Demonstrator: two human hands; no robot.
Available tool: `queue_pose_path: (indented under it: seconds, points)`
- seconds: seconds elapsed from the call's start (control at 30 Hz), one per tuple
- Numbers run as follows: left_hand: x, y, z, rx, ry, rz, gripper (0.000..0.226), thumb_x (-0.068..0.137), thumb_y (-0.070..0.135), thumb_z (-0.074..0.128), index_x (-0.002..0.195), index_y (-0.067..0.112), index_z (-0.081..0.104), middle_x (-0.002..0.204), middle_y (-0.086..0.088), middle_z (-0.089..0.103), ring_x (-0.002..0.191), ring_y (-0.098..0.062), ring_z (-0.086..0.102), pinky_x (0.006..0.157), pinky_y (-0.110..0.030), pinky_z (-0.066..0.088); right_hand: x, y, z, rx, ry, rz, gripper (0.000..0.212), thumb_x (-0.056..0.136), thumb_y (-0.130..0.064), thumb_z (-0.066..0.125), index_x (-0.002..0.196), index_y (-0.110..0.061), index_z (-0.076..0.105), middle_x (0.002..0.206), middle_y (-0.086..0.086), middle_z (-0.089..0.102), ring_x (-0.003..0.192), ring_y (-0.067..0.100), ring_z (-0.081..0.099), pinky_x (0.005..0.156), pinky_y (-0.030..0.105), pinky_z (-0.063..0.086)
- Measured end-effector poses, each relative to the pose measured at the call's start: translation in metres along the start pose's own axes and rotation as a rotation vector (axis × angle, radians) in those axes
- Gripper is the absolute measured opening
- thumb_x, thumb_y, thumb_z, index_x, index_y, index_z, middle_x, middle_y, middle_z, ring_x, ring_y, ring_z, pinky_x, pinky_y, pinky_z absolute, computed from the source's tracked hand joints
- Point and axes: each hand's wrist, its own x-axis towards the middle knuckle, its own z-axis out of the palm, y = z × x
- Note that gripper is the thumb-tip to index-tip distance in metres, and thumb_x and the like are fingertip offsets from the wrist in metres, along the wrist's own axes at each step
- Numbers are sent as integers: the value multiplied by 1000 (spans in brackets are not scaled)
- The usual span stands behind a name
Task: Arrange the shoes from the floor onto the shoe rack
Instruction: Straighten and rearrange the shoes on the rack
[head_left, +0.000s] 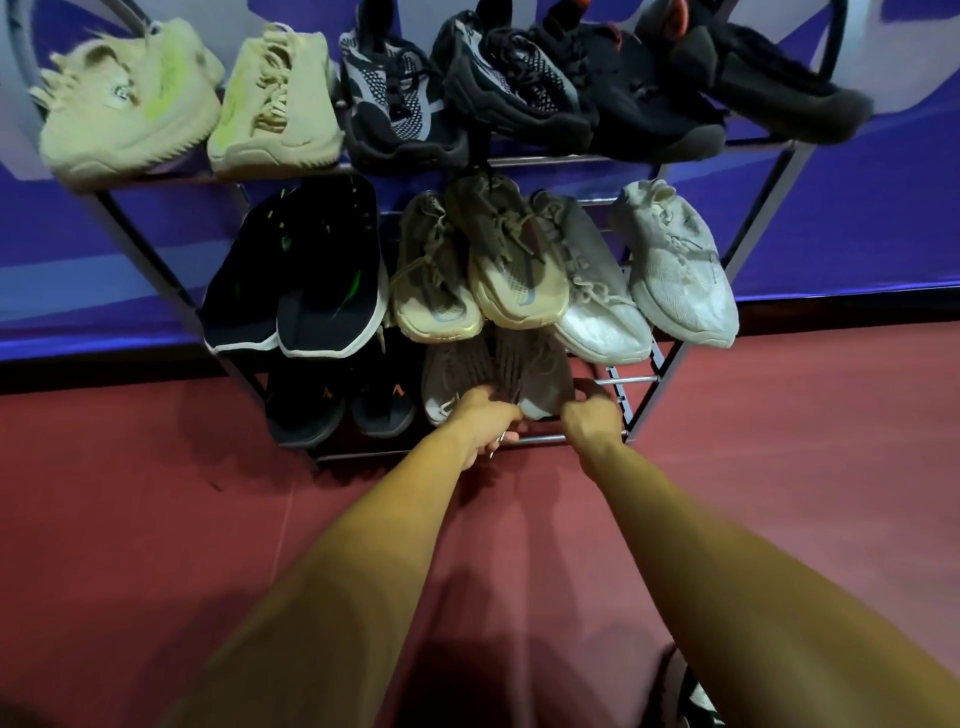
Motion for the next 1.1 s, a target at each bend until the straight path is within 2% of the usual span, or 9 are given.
queue_pose_path:
  seconds: [0.17, 0.33, 0.47, 0.53, 0.67, 0.73, 0.8, 0.9, 1.1]
  points:
    - [4, 1, 1, 19, -7, 12, 40, 87, 20, 68, 125, 21, 56, 96, -5, 74, 70, -11, 67, 46, -21, 30, -3, -2, 11, 12, -28, -9, 40, 87, -12, 58, 128, -12, 61, 124, 16, 68, 115, 38, 61, 101, 46, 48]
    - [2, 1, -4, 48, -26, -12, 36, 87, 19, 68, 120, 23, 55, 92, -3, 73, 69, -13, 68, 42, -17, 33, -1, -1, 8, -25, -91, -14, 45, 86, -31, 63, 129, -17, 60, 128, 12, 67, 116, 36, 61, 101, 44, 48]
    - [-7, 3, -7, 55, 6, -2, 25, 90, 18, 63, 114, 22, 59, 97, -4, 74, 66, -9, 68, 41, -15, 33, -21, -17, 7, 16, 180, -62, 46, 80, -54, 56, 109, -21, 69, 110, 10, 73, 103, 37, 65, 94, 46, 51]
    - [-14, 4, -9, 10, 31, 42, 26, 90, 20, 63, 115, 21, 58, 94, -3, 73, 64, -7, 65, 43, -17, 33, -33, -31, 1, 210, 295, -66, 42, 75, -43, 55, 104, -16, 70, 104, 7, 73, 97, 34, 65, 90, 42, 51]
    - [-34, 17, -10, -107, 52, 229, 27, 86, 36, 69, 110, 25, 64, 89, 5, 76, 71, -7, 64, 54, -21, 37, -49, -42, -14, 573, 174, -102, 49, 64, -21, 58, 111, -11, 70, 104, 9, 75, 91, 23, 68, 84, 43, 56]
    - [-48, 27, -10, -167, 45, 309, 32, 80, 48, 72, 105, 29, 67, 93, 6, 76, 80, -9, 65, 59, -23, 40, -61, -38, -20, 654, 90, -128, 42, 66, -14, 58, 107, -13, 67, 96, 7, 74, 81, 19, 64, 69, 37, 55]
    - [-63, 39, -7, -238, 34, 340, 36, 77, 57, 71, 101, 30, 69, 95, 6, 74, 85, -11, 66, 61, -24, 41, -72, -42, -26, 729, 15, -135, 30, 82, -16, 62, 111, -13, 65, 92, 4, 71, 71, 13, 60, 55, 23, 47]
    - [-81, 59, -1, -399, 37, 285, 45, 74, 65, 69, 101, 28, 71, 93, 6, 73, 80, -10, 63, 59, -23, 40, -75, -59, -34, 779, -16, -85, 35, 94, -32, 61, 117, -7, 69, 91, 9, 75, 61, 9, 60, 49, 19, 43]
    - [-98, 84, -3, -618, 83, 175, 16, 88, 35, 61, 89, 20, 66, 84, 4, 71, 60, -5, 56, 52, -19, 34, -82, -83, -42, 1045, -112, 100, 17, 98, -19, 56, 103, -7, 66, 83, 10, 71, 53, 6, 58, 40, 15, 40]
